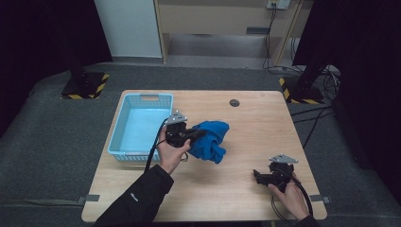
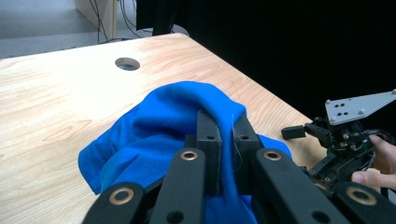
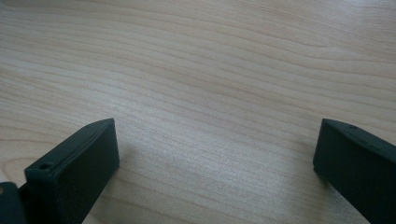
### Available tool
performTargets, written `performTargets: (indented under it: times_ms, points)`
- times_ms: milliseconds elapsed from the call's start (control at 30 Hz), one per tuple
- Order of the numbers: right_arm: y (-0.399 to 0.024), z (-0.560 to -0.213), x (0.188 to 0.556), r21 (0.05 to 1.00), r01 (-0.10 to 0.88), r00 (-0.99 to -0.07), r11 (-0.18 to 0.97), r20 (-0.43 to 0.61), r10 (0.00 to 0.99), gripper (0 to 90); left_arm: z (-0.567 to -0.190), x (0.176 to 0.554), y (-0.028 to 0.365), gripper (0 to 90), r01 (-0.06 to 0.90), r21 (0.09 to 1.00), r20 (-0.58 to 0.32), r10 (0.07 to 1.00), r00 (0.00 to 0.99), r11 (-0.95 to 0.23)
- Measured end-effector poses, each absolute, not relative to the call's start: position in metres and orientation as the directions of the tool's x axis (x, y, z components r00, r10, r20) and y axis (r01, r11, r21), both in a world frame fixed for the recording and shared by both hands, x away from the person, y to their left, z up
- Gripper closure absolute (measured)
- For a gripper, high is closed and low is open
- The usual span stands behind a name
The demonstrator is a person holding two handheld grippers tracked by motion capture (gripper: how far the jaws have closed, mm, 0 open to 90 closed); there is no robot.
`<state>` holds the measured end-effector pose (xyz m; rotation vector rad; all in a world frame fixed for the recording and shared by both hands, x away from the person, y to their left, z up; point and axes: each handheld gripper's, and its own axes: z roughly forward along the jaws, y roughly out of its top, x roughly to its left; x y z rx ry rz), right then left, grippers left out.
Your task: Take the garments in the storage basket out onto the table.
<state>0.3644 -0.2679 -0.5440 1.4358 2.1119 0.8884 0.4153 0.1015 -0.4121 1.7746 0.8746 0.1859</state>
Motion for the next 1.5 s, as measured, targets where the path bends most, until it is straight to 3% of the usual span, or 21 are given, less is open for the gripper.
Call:
performTargets:
  times_ms: [1233, 1500]
  points:
    - [-0.268, -0.544, 0.364, 0.714, 0.651, -0.368, 0.257, 0.002, 0.930, 0.4, -0.479, 0.428, 0.076, 82.5, 0.560, 0.766, -0.239, 0.669, 0.703, -0.315]
    - [-0.268, -0.544, 0.364, 0.714, 0.651, -0.368, 0.257, 0.002, 0.930, 0.4, -0.491, 0.432, 0.080, 74.7, 0.618, 0.720, -0.283, 0.680, 0.677, -0.315]
